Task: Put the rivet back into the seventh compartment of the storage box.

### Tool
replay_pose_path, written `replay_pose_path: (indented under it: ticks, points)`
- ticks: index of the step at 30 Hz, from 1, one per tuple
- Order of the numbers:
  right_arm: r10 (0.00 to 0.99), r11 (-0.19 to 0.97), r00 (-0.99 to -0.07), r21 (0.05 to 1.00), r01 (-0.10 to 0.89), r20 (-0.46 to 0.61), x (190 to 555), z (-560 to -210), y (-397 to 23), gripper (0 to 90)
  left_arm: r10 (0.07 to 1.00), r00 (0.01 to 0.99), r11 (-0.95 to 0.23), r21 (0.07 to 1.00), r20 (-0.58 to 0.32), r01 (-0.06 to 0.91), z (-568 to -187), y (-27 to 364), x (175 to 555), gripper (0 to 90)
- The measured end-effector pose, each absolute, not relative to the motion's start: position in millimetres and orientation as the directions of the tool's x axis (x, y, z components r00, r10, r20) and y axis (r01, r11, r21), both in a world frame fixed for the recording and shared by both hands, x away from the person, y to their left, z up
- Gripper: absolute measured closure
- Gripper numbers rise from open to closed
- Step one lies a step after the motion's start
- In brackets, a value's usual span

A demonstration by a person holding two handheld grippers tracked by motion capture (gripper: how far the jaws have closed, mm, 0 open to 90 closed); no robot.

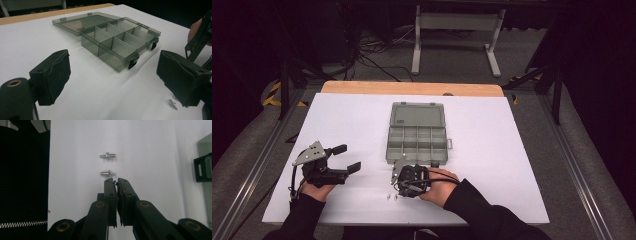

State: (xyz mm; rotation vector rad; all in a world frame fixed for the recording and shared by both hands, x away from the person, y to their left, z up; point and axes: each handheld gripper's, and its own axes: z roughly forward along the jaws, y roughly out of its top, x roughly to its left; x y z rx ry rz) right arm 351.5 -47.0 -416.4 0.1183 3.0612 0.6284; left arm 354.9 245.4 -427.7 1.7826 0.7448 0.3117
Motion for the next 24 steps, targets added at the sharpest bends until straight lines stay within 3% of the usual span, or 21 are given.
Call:
replay_pose_path:
  ticks: [24]
  points:
    - [0.165,0.872,-0.986,0.469,0.139,-0.013,378,-376,-71,86.4,0.628,0.764,-0.177,0.928,-0.150,0.328,-428,245,355,12.5]
